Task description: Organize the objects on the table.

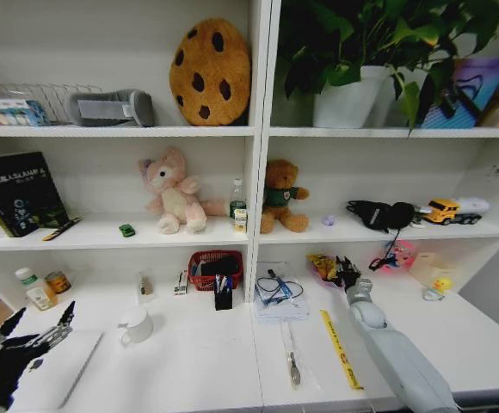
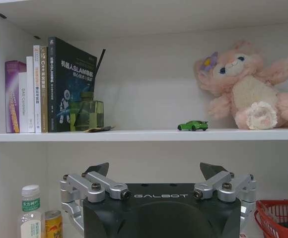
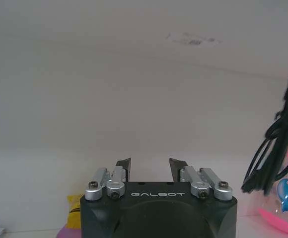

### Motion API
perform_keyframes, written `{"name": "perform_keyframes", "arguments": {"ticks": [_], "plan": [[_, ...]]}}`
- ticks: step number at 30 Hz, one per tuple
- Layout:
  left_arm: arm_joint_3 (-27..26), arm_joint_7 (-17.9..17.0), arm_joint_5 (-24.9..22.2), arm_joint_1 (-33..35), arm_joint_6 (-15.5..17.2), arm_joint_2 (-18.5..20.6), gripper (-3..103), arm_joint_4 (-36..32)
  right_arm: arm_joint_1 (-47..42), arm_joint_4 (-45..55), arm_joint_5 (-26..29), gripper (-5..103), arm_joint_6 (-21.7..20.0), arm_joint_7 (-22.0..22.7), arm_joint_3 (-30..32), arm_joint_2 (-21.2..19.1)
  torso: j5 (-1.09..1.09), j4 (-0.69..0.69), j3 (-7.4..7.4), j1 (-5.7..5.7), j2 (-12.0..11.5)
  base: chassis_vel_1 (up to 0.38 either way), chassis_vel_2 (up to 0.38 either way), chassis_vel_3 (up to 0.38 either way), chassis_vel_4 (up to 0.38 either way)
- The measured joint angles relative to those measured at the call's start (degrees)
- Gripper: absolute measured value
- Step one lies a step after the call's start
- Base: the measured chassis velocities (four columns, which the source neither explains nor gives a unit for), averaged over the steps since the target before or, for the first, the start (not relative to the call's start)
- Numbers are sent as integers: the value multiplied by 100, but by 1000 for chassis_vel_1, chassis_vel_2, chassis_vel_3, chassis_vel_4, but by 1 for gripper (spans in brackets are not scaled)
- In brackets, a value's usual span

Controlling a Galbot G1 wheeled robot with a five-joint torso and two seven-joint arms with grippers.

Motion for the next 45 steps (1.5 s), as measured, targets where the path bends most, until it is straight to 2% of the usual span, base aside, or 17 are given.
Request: {"name": "perform_keyframes", "arguments": {"ticks": [1,2,5,6,7,8,10,11,13,15,16,19,25,34,45], "plan": [[0,1,0,0,0,0,100,0,-177,219,-5,46,8,-13,100,-38,0,0,0,0,0,0,0,0,0],[0,1,0,0,-1,0,100,0,-331,399,-7,52,20,-27,188,-67,-1,0,0,0,0,0,0,0,0],[0,1,0,0,-1,0,100,0,-729,810,-1,57,35,-48,396,-133,0,1,-1,-1,0,0,0,0,0],[0,2,0,0,-1,0,100,0,-1084,1152,37,63,49,-60,548,-173,0,0,-1,-1,0,0,0,0,0],[0,2,0,0,-1,0,100,0,-1498,1556,139,73,56,-64,706,-225,1,-1,-1,-1,1,0,0,0,0],[0,2,0,0,-1,0,100,0,-1498,1556,139,73,56,-64,706,-225,1,-1,-1,-1,1,0,0,0,0],[0,2,0,0,-2,0,100,0,-2185,2200,243,84,72,-52,976,-300,0,0,-1,-1,1,0,0,0,0],[0,2,0,0,-2,0,100,0,-2185,2200,243,84,72,-52,976,-300,0,0,-1,-1,1,0,0,0,0],[0,2,0,0,-1,0,100,0,-2842,2812,249,94,136,-57,1325,-318,-1,0,-1,-1,1,0,0,0,0],[0,1,0,0,-1,0,100,0,-3079,3021,242,98,157,-62,1472,-302,-2,1,-1,-1,1,0,0,0,0],[0,1,0,0,-1,0,100,0,-3079,3021,242,98,157,-62,1472,-302,-2,1,-1,-1,1,0,0,0,0],[0,2,0,0,-1,0,100,0,-4055,3730,195,100,310,-145,2116,-115,0,1,-1,-1,1,0,0,0,0],[0,1,0,0,-2,0,100,0,-4957,4348,240,100,523,-254,2710,112,0,0,-1,-1,2,0,0,0,0],[0,1,0,0,-1,0,100,1,-5640,4942,235,100,599,-260,3049,410,-1,1,0,-1,1,0,0,0,0],[0,1,0,0,-1,0,100,0,-5717,5036,238,100,600,-223,3100,443,0,1,0,1,0,0,0,0,0]]}}
